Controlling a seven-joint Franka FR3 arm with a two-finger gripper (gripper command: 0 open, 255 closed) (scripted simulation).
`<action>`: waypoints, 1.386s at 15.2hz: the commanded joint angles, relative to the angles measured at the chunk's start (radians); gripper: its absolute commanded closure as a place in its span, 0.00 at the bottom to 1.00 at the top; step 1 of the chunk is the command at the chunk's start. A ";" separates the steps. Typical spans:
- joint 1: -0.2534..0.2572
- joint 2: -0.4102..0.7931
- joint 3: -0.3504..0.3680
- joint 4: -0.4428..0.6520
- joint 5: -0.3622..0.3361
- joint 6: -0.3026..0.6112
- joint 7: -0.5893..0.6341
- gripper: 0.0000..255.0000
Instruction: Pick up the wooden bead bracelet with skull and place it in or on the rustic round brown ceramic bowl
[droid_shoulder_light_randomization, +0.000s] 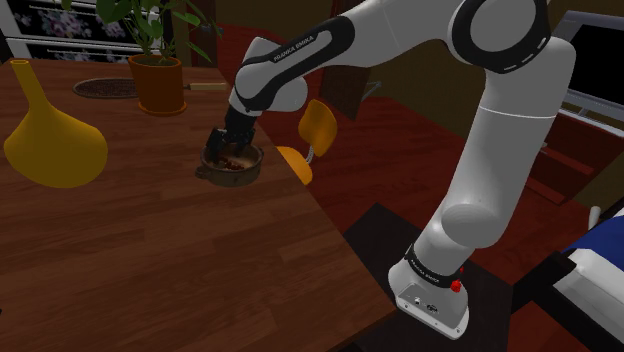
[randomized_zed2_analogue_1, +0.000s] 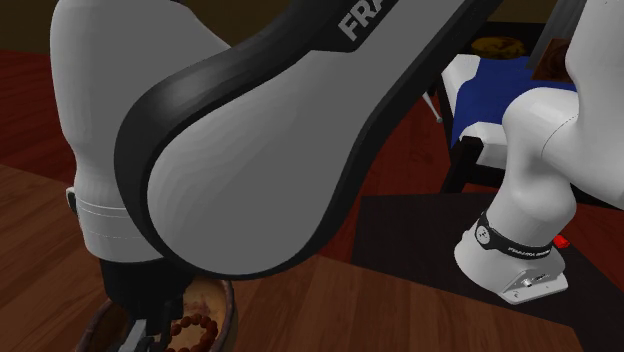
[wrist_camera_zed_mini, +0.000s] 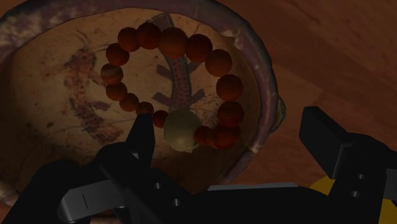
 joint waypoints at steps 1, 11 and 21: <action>0.000 0.000 0.000 0.000 0.000 0.000 0.000 0.00; 0.000 0.000 0.000 0.000 0.000 0.000 0.000 1.00; -0.005 -0.077 -0.004 0.047 -0.010 -0.121 0.029 1.00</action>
